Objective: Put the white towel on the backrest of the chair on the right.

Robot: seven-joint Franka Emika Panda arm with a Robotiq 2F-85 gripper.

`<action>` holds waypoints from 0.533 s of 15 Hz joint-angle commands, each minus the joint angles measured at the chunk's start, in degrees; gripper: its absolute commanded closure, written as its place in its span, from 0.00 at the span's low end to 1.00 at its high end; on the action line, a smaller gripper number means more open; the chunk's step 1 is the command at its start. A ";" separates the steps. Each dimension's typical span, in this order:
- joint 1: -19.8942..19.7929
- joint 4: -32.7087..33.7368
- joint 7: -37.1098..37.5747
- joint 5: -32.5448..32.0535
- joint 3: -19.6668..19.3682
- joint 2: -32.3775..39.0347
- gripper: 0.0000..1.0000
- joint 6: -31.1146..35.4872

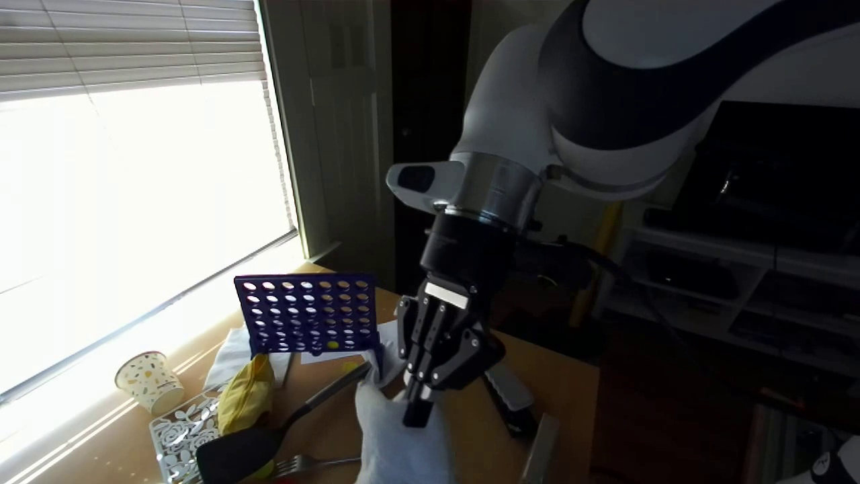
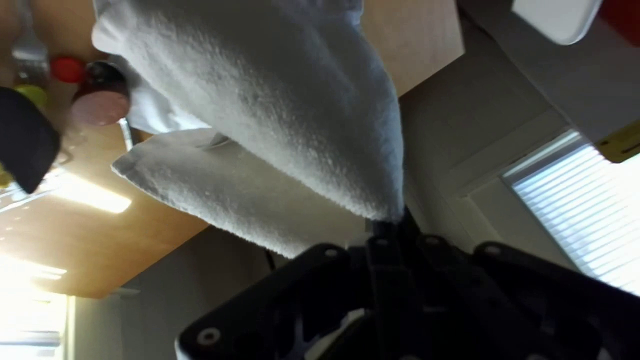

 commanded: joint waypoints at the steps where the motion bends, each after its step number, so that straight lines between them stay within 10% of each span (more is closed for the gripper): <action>1: 2.99 -6.16 -9.98 7.34 -3.95 -6.44 0.99 -10.95; 8: 5.46 -14.15 -25.84 6.67 -8.89 -11.99 0.99 -32.65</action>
